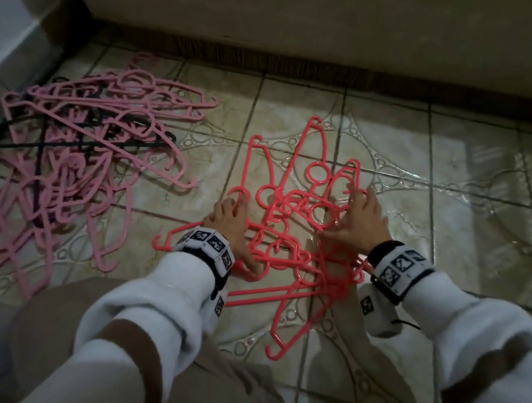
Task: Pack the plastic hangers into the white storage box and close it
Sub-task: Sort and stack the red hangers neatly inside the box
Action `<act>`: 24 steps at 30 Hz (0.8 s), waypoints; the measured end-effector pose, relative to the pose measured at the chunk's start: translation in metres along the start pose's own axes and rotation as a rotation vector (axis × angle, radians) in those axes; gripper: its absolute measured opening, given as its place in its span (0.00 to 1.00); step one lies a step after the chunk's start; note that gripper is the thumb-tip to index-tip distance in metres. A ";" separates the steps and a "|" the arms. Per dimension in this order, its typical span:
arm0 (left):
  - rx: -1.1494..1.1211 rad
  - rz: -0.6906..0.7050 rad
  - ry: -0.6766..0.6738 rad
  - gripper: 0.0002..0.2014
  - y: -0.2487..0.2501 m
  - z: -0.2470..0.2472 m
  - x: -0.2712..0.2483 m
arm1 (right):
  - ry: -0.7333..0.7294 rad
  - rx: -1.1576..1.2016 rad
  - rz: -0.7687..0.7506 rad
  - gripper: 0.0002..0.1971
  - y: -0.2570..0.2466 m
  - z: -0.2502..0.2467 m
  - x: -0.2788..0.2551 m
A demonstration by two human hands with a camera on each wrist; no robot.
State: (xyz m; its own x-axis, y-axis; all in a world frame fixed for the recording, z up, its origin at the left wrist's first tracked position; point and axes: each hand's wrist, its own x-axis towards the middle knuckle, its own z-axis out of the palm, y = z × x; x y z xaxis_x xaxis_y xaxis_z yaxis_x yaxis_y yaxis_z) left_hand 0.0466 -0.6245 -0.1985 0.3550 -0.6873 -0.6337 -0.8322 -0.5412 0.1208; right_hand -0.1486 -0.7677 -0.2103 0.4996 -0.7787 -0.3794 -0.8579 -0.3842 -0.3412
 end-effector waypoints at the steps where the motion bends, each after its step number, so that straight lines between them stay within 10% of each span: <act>1: 0.032 0.014 -0.022 0.71 0.002 0.005 -0.002 | -0.016 0.051 0.055 0.59 0.004 -0.003 -0.001; 8: 0.034 0.091 0.153 0.63 0.013 0.013 -0.001 | -0.107 0.378 0.059 0.51 -0.005 -0.002 0.001; 18: -0.054 0.066 0.337 0.33 -0.005 0.012 0.005 | -0.024 0.116 -0.155 0.26 -0.011 -0.025 0.023; 24: -0.256 -0.079 0.444 0.27 -0.005 -0.012 0.009 | 0.004 0.102 0.130 0.42 -0.008 -0.020 0.007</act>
State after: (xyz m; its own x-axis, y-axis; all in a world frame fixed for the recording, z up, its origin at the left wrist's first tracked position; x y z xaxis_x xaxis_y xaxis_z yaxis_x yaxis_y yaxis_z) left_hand 0.0593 -0.6334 -0.1961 0.6056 -0.7485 -0.2701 -0.6841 -0.6631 0.3039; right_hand -0.1403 -0.7796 -0.1930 0.3844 -0.8206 -0.4230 -0.8986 -0.2275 -0.3752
